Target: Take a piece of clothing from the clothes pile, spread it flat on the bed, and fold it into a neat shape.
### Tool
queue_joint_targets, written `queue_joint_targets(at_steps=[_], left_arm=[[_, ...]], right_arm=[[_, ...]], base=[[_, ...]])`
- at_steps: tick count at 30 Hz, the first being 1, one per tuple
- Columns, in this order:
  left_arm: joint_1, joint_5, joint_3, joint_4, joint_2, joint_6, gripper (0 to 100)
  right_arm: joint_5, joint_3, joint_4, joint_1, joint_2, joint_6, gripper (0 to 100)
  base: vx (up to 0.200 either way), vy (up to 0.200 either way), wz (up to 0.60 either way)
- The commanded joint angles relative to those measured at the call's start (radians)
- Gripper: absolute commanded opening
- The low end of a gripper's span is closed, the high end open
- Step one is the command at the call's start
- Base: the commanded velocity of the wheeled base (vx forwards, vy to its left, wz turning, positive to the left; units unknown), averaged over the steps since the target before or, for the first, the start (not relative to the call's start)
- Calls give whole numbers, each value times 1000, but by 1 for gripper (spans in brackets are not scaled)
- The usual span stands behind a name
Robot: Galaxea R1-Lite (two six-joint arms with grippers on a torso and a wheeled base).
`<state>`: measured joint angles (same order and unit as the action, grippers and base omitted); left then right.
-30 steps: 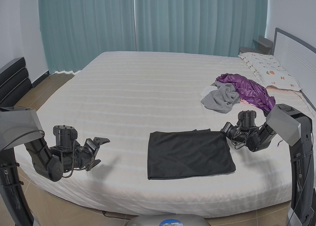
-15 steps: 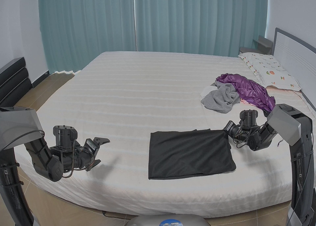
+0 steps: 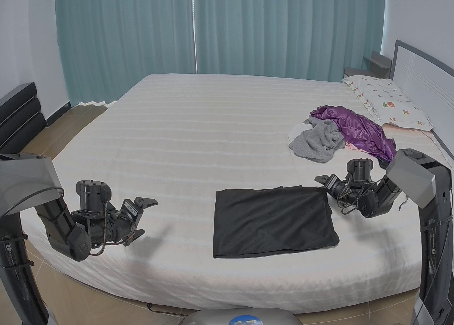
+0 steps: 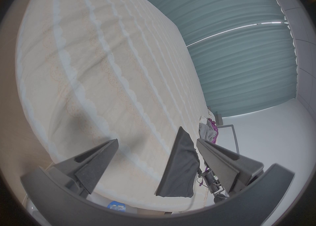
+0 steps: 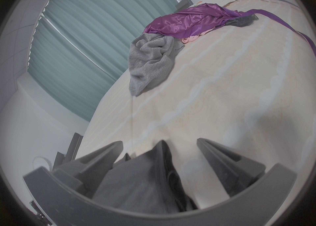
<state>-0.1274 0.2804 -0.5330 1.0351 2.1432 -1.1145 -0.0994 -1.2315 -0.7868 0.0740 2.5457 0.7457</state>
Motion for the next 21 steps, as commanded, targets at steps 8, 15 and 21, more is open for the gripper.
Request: queue_joint_targets(at_steps=[8, 15, 21], left_arm=[[0, 0, -1, 0, 0, -1, 100], [0, 0, -1, 0, 0, -1, 100], [0, 0, -1, 0, 0, -1, 100]], right_arm=[[-246, 507, -138, 4, -289, -65, 100], [-304, 687, -172, -7, -332, -161, 100], [-303, 742, -210, -7, -321, -167, 100]], base=[[0, 0, 0], [0, 0, 0], [0, 0, 0]])
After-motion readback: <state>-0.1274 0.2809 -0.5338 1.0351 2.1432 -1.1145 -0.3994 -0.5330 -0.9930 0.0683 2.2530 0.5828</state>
